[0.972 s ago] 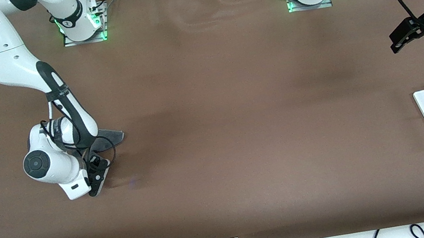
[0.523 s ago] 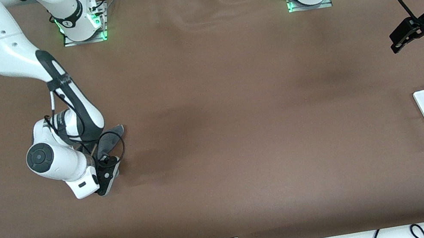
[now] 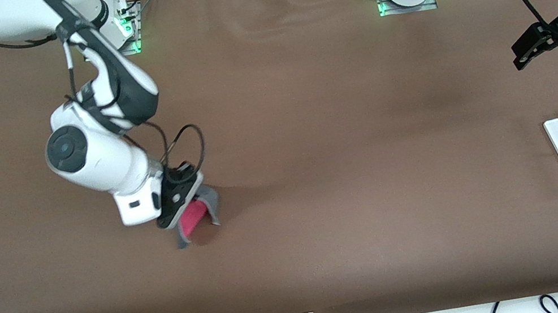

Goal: Pass towel and hang on rack
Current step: 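Lift the grey towel with the right gripper toward the table middle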

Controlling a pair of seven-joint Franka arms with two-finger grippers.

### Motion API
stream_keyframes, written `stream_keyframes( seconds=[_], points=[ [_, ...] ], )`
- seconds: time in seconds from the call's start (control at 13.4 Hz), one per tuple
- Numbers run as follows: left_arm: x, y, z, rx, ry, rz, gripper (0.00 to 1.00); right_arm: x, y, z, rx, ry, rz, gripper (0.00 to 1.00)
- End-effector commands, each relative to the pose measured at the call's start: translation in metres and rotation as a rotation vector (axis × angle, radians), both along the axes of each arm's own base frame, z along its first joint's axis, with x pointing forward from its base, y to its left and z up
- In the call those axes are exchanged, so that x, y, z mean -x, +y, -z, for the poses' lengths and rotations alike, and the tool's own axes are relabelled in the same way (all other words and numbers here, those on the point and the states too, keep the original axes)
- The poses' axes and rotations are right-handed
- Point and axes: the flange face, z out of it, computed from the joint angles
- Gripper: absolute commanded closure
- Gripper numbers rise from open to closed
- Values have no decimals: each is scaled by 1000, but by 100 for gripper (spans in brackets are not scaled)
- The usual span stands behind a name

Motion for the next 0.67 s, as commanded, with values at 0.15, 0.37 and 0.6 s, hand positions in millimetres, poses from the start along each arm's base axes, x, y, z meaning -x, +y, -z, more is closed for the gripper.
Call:
stream_keyframes(
  seconds=[0.15, 0.37, 0.6],
  points=[
    [-3, -2, -4, -17, -11, 15, 0, 37, 86, -56, -111, 1, 86, 100],
    [-3, -2, -4, -18, -11, 13, 0, 61, 127, -78, -140, -10, 61, 100],
    [-3, -4, -9, -16, -23, 16, 0, 86, 171, -102, -190, -44, 10, 100]
  ],
)
